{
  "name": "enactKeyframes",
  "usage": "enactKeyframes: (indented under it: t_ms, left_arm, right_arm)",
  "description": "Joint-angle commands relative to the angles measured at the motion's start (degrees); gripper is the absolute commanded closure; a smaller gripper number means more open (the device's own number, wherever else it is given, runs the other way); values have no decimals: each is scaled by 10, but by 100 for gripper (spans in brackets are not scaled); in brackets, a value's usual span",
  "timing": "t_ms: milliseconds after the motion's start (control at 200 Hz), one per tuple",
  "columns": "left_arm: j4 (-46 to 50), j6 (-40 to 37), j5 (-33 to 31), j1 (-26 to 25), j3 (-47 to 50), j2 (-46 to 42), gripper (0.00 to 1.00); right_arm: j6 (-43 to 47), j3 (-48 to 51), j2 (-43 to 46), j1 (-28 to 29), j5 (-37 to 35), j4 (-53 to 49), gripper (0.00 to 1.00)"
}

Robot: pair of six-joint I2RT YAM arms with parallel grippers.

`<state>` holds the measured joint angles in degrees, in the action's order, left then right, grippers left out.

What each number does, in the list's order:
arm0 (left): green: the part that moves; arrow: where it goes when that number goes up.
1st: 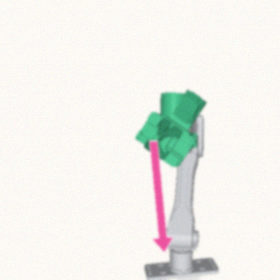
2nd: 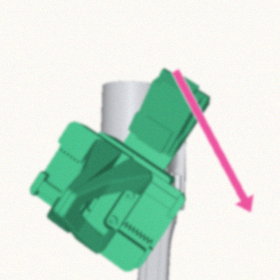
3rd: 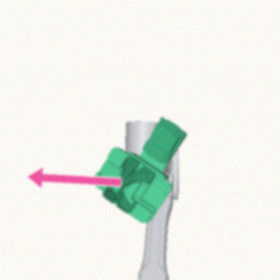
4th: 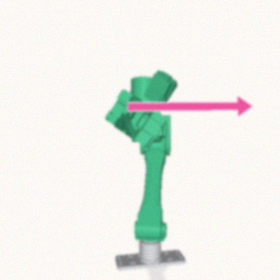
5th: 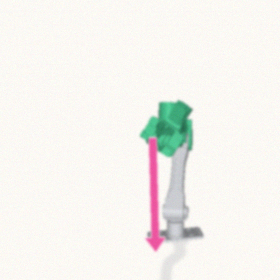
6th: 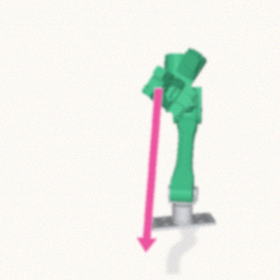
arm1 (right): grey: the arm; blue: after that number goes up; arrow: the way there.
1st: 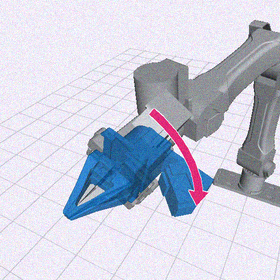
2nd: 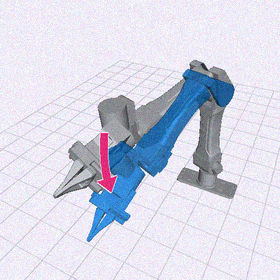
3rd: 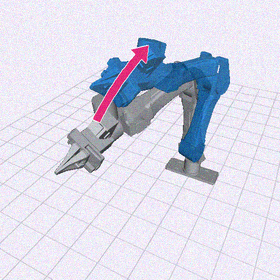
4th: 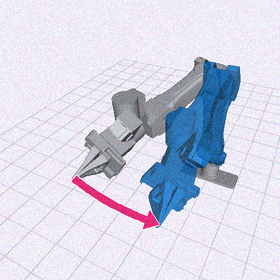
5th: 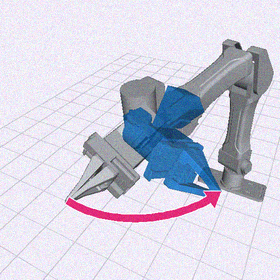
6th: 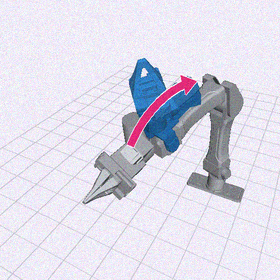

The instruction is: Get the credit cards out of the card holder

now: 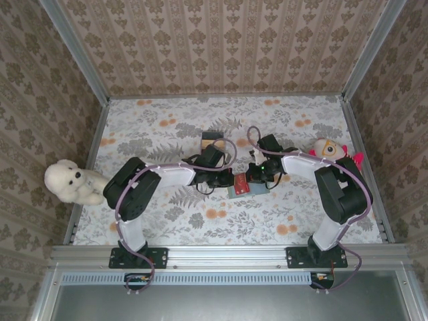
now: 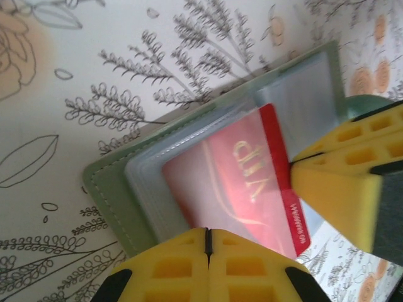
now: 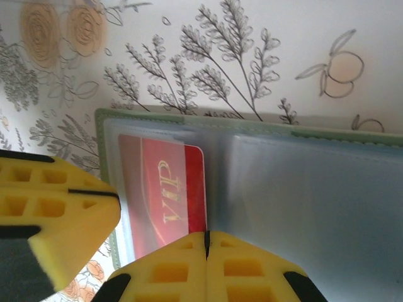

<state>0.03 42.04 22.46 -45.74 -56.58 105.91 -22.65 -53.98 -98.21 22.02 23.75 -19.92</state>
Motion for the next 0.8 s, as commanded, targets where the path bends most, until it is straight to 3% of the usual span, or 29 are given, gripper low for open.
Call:
enactKeyframes:
  t_ms: [0, 260, 405, 455, 795]
  left_arm:
    - [6, 7, 13, -3, -12, 13, 100]
    - [30, 3, 6, -2, -14, 19, 100]
    - [28, 4, 6, -3, -13, 19, 100]
    - [30, 3, 6, -3, -13, 21, 100]
    - [31, 2, 7, -3, -11, 25, 100]
  right_arm:
    - [3, 12, 15, -1, -28, -27, 99]
    - [-8, 12, 11, -1, -56, -33, 99]
    - [-16, 17, 10, -1, -10, -12, 77]
    - [-19, 19, 8, -2, 11, -4, 74]
    - [-18, 15, -19, -2, 35, 7, 75]
